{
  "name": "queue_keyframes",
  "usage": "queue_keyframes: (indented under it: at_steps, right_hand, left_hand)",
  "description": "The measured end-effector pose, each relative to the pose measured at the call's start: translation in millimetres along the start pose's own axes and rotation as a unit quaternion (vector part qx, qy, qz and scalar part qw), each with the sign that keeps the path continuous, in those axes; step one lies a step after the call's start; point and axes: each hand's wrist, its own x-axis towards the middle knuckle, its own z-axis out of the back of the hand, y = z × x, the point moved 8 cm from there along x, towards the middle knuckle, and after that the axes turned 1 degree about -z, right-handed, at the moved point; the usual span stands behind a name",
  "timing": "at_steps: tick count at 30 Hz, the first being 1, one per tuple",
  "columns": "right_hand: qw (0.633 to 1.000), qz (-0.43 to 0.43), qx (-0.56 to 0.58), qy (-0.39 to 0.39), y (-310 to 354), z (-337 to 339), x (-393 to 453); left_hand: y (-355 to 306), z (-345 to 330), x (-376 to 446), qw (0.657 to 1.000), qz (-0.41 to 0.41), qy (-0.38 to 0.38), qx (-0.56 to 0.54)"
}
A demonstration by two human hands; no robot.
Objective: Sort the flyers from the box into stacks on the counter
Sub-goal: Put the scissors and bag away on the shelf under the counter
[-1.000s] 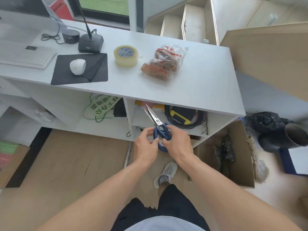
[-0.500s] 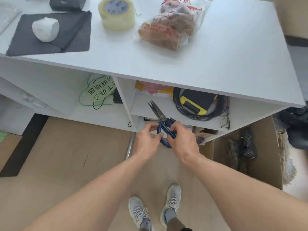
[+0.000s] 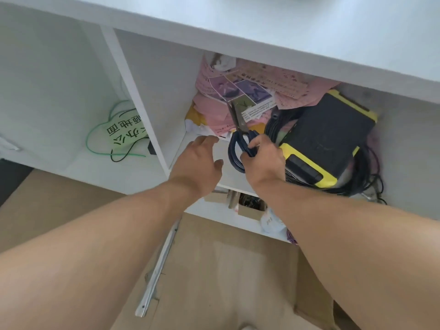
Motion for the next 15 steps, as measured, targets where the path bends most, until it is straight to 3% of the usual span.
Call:
queue_keyframes:
  at_steps: [15]
  right_hand:
    - [0.993, -0.082, 0.086, -0.028, 62, -27, 85]
  left_hand:
    - [38, -16, 22, 0.999, -0.003, 0.005, 0.053]
